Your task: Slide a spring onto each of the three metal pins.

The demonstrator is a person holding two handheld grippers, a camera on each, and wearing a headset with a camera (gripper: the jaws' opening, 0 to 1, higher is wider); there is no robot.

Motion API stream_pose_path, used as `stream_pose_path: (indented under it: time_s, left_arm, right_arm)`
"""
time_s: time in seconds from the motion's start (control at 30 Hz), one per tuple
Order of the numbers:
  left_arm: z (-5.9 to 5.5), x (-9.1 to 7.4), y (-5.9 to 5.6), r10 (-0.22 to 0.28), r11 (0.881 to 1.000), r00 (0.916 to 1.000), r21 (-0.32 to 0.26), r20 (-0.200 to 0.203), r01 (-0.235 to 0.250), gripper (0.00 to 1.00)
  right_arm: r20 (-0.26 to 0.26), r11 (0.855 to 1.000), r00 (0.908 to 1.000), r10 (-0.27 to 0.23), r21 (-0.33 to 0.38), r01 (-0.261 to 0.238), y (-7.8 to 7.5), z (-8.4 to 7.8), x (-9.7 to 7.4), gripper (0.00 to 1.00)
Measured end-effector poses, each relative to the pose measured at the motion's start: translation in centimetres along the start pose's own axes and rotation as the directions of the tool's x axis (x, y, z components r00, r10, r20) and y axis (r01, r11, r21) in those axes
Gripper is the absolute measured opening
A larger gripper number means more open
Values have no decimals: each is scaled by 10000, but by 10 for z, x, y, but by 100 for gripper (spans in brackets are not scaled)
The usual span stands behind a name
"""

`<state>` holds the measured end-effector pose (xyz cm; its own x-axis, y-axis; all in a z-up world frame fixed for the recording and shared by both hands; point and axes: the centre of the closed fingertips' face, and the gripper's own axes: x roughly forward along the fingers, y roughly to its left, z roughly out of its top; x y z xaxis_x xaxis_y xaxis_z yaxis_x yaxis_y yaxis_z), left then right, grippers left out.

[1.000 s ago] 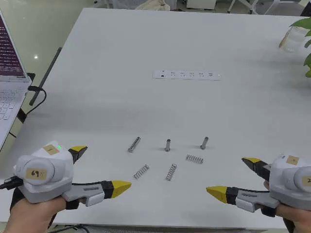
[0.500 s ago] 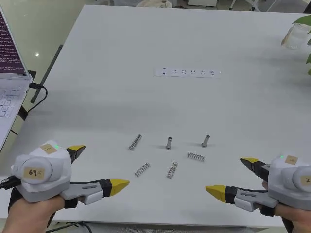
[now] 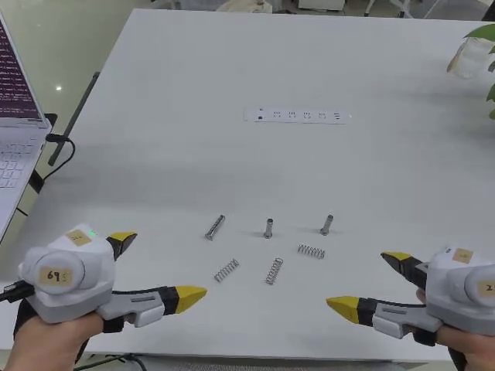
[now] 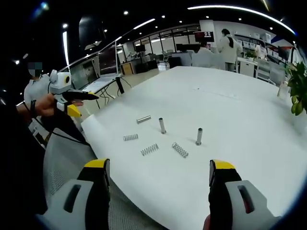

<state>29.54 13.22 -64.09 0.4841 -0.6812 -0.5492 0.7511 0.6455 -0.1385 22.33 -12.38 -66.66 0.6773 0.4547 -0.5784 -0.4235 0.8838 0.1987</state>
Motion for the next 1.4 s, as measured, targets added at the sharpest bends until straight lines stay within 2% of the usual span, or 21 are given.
stream_pose_path:
  time_s: [0.6,1.0,1.4]
  left_arm:
    - [1,0,0,24,10000,10000,-29,-6,-24,91]
    - [6,2,4,13,10000,10000,-35,58,-13,91]
    - [7,3,5,27,10000,10000,-56,56,-26,89]
  right_arm:
    - [2,10000,10000,-35,39,35,-3,-1,-1,84]
    - [-12,10000,10000,-53,46,53,-4,0,-1,83]
    - [26,10000,10000,-29,-17,29,-3,4,-1,81]
